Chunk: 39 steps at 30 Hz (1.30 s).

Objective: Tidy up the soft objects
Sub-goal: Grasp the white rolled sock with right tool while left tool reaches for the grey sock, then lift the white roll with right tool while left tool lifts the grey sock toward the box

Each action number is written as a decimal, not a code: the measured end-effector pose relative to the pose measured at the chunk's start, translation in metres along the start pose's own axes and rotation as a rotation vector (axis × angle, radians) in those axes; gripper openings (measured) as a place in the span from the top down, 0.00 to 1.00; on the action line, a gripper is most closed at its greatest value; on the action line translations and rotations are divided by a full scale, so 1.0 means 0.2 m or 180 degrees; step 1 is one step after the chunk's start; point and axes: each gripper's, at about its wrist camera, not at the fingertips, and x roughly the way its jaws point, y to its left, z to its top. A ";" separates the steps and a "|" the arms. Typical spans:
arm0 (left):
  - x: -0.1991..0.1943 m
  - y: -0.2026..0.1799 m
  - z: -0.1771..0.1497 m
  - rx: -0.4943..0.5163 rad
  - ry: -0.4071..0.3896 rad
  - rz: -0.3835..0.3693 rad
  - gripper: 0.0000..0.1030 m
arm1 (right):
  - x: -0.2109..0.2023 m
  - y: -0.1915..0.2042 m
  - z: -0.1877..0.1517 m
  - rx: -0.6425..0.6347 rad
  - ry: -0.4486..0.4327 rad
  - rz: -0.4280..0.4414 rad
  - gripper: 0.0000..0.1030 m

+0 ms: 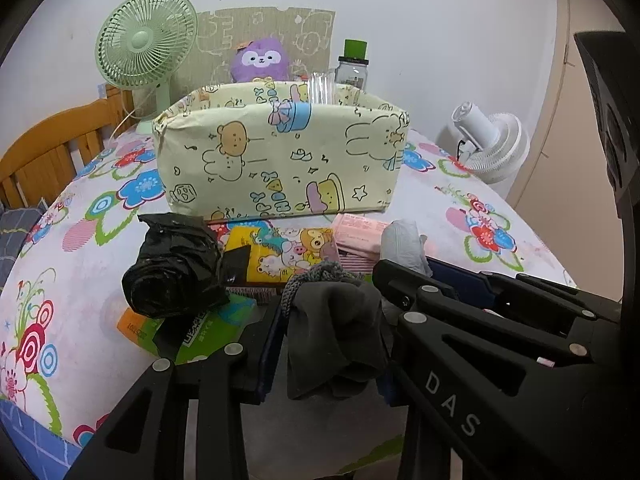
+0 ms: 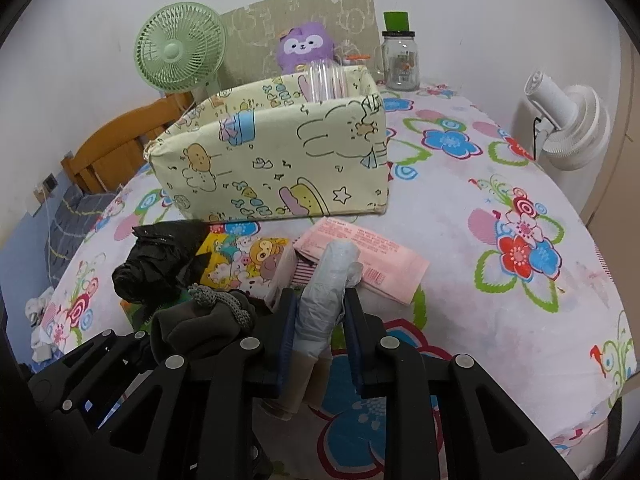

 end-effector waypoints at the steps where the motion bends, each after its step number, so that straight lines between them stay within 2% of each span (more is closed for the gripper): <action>1: 0.00 0.00 0.00 -0.0001 -0.0004 0.0000 0.61 | 0.00 0.00 0.00 -0.0002 -0.0005 -0.0001 0.75; 39: -0.27 -0.03 0.25 0.0034 -0.0408 0.0023 0.61 | -0.31 0.08 0.24 -0.0063 -0.0455 0.0001 0.75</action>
